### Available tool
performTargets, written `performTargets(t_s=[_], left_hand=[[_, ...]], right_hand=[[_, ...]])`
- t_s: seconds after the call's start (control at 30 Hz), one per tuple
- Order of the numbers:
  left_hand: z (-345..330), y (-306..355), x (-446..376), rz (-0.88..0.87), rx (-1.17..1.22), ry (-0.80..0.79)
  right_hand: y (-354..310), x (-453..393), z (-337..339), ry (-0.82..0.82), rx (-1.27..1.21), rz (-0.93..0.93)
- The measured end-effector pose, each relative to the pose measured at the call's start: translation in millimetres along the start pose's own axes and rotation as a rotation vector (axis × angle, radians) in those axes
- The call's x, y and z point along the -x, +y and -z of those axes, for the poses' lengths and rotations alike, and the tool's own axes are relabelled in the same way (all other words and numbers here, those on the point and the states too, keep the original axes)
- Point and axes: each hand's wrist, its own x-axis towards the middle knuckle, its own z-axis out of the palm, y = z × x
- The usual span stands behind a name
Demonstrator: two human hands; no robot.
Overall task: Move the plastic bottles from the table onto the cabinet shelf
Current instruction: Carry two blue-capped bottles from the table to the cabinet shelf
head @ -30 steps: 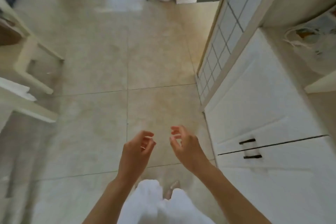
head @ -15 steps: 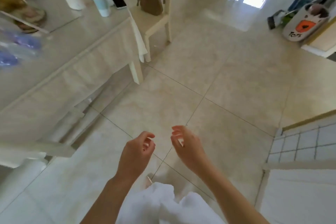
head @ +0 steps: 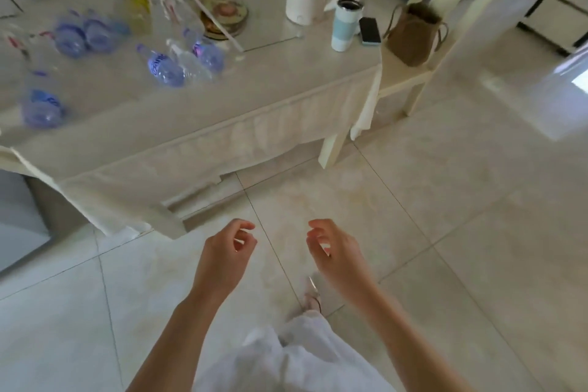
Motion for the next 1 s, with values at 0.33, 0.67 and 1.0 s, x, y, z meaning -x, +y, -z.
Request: performTargets(t_s=[0.33, 0.67, 1.0], left_hand=[[-10, 49, -100, 0.088, -0.014, 0.018], [9, 62, -193, 0.296, 0.095, 0.112], [105, 1, -322, 0.379, 0.148, 0.108]], right_hand=[[-23, -147, 41, -0.122, 0.076, 0.124], [-78, -287, 27, -0.325, 0.203, 0.240], [-155, -404, -49, -0.346, 0.216, 0.201]])
